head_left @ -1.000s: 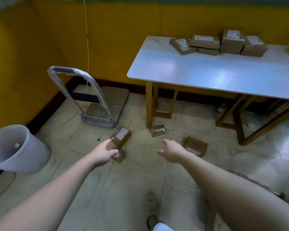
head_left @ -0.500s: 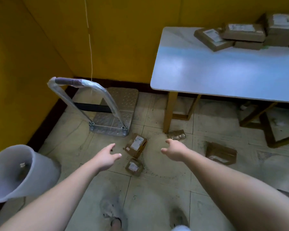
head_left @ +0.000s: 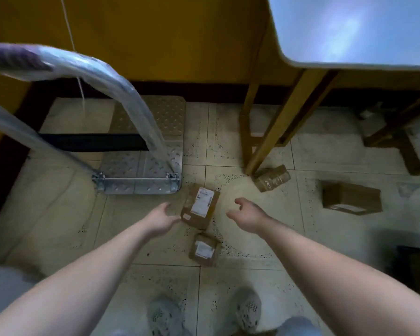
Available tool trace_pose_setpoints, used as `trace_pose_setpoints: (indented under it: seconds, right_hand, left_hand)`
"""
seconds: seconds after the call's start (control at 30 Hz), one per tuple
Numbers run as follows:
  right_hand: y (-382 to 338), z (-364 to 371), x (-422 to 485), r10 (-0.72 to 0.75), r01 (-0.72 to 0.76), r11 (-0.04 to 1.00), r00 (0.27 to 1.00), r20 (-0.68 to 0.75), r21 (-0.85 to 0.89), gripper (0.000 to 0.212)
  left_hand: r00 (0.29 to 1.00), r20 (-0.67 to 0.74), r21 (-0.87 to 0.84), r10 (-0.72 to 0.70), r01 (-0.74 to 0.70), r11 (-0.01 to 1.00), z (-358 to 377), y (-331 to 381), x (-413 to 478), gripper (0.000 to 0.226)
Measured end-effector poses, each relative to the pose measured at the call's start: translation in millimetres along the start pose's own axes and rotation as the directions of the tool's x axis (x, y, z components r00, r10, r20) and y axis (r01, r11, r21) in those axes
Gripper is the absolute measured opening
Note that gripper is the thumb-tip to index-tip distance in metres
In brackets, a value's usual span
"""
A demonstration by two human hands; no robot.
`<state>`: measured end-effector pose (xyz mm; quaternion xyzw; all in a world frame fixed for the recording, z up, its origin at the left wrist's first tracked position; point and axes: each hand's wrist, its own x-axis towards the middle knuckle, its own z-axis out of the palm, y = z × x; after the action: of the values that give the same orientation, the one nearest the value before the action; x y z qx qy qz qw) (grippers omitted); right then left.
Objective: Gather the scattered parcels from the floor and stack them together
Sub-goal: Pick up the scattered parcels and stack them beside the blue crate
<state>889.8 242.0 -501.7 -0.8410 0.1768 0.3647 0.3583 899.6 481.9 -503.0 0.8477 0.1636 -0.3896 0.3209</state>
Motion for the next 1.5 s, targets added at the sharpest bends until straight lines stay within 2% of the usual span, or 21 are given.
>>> trace_pose_setpoints:
  seconds: [0.17,0.27,0.33,0.43,0.47,0.57,0.6,0.67,0.73,0.77,0.83,1.03,1.17,1.27,1.4,1.5]
  right_hand:
    - [34,78,128,0.014,-0.013,0.992,1.0,-0.004,0.123,0.062]
    - [63,124,198,0.001,-0.004,0.987,1.0,0.021,0.158,0.05]
    - [81,152,238,0.017,-0.024,0.978,0.999,0.033,0.208,0.052]
    - [103,189,284,-0.031,0.015,0.953,0.998,0.046,0.303,0.048]
    - [107,198,293,-0.065,0.044,0.933,0.997,0.047,0.356,0.047]
    - [109,211,302,-0.134,0.112,0.875,0.991,0.012,0.471,0.05]
    - [108,211,298,-0.134,0.118,0.866,0.991,-0.002,0.486,0.051]
    - [101,200,279,-0.099,0.094,0.861,0.995,-0.016,0.5,0.05]
    - [90,182,246,-0.026,0.037,0.849,0.999,-0.028,0.527,0.039]
    - [83,171,225,-0.008,0.026,0.84,0.999,-0.036,0.542,0.03]
    - [67,148,180,0.006,0.022,0.836,0.999,-0.05,0.548,0.028]
    - [-2,63,20,-0.024,0.054,0.855,0.998,-0.065,0.515,0.061]
    - [-47,3,-91,-0.032,0.009,0.783,0.999,0.026,0.622,0.071]
    - [-71,-30,-164,-0.1,0.082,0.771,0.995,-0.006,0.631,0.056]
    - [-85,-60,-250,-0.153,0.195,0.74,0.981,-0.121,0.644,0.051]
    - [-73,-66,-311,-0.141,0.264,0.702,0.962,-0.235,0.661,0.041]
  left_hand:
    - [1.0,0.006,-0.038,-0.017,0.017,0.999,56,-52,142,0.068]
    - [0.999,-0.029,-0.056,-0.027,0.026,0.998,93,-82,221,0.069]
    - [0.998,-0.056,-0.075,-0.015,0.011,0.997,115,-97,265,0.071]
    - [0.999,-0.039,-0.224,-0.01,0.001,0.974,142,-113,316,0.081]
    - [1.0,-0.019,-0.272,-0.009,0.003,0.962,149,-117,328,0.073]
    - [1.0,-0.002,-0.315,0.029,-0.029,0.949,162,-119,340,0.02]
    - [0.999,-0.022,-0.353,0.027,-0.033,0.935,162,-117,335,0.015]
    - [0.999,-0.046,-0.428,0.0,-0.019,0.904,156,-111,314,0.03]
    - [0.999,-0.036,-0.504,-0.014,-0.006,0.864,143,-103,276,0.05]
    - [1.0,-0.027,-0.529,-0.017,0.0,0.849,135,-97,252,0.053]
    - [1.0,-0.021,-0.557,-0.005,-0.007,0.831,117,-85,199,0.053]
    - [0.998,-0.028,-0.683,0.051,-0.056,0.728,45,-32,31,0.058]
    - [0.989,-0.097,-0.699,0.108,-0.145,0.7,-3,11,-87,0.056]
    - [0.972,-0.153,-0.718,0.176,-0.232,0.656,-29,38,-165,0.053]
    - [0.929,-0.199,-0.699,0.312,-0.358,0.619,-51,65,-247,0.051]
    - [0.895,-0.134,-0.67,0.425,-0.397,0.627,-52,76,-293,0.054]
